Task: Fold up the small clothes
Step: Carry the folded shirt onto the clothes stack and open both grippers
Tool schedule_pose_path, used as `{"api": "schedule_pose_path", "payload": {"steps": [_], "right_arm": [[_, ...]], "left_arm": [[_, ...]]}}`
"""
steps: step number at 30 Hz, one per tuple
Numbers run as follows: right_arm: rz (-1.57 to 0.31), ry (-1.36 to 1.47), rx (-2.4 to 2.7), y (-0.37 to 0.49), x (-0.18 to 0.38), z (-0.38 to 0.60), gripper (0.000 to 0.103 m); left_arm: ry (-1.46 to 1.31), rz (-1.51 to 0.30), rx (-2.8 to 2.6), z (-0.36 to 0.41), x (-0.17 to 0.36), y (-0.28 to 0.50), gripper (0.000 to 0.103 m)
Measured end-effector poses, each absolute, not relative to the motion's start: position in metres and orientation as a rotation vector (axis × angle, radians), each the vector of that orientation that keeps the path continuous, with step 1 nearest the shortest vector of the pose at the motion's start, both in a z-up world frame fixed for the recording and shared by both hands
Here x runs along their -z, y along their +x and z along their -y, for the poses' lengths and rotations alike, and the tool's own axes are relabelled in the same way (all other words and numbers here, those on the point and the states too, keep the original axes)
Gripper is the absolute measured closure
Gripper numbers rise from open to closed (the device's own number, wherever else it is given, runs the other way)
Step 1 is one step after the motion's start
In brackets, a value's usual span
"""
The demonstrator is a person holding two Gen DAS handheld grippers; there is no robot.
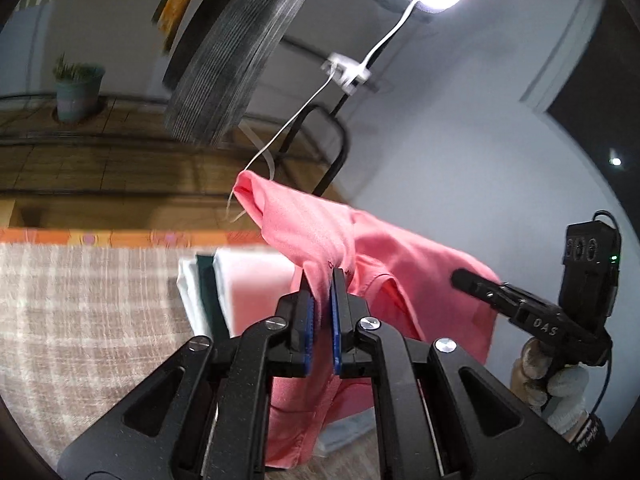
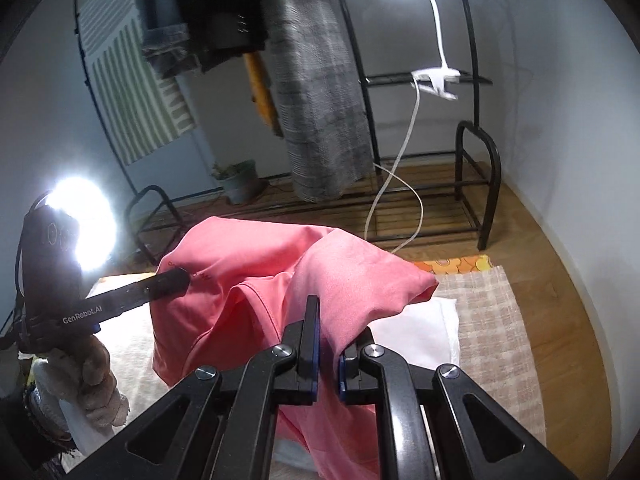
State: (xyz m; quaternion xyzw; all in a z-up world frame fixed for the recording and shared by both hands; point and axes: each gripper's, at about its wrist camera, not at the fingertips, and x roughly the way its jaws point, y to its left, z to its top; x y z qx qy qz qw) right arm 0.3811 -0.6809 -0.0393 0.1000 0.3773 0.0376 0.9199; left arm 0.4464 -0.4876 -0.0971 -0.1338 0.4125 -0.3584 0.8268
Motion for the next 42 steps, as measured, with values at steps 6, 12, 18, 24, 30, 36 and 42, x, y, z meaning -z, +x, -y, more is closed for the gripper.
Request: {"api": "schedule_pose_path", "payload": {"steps": [6, 12, 18, 24, 30, 36, 42], "right_arm": [[-0.875, 0.288, 0.014, 0.392, 0.087, 0.715, 0.064], [-0.875, 0.498, -0.008, 0.35, 0.12, 0.749, 0.051], [-0.861, 0.692, -0.087, 0.328, 0.148, 0.758, 0.085], [-0.818, 0.672, -0.194, 0.314, 0.112, 0.748, 0.1], [-1.039, 0.458, 0.011, 0.324, 0.126, 0.755, 0.065], [-0.848, 0.578, -0.031, 0.353, 0.105, 0.78, 0.046], [-0.889, 0.978, -0.015, 0.409, 0.159, 0.829, 0.046]], "left_arm": [[-0.272, -0.964, 0.693, 0.474, 0.13, 0.458, 0.059], [-0.262, -1.026, 0.712, 0.45, 0.152, 0.445, 0.057], [-0.303, -1.138, 0.792, 0.454, 0.165, 0.439, 0.097], [-0.22, -1.113, 0.84, 0.448, 0.143, 0.418, 0.097], [-0.08, -1.078, 0.757, 0.438, 0.141, 0.41, 0.091], [-0.033, -0.976, 0.762, 0.421, 0.115, 0.382, 0.084], [-0.006, -0.918, 0.743, 0.393, 0.099, 0.362, 0.084]]}}
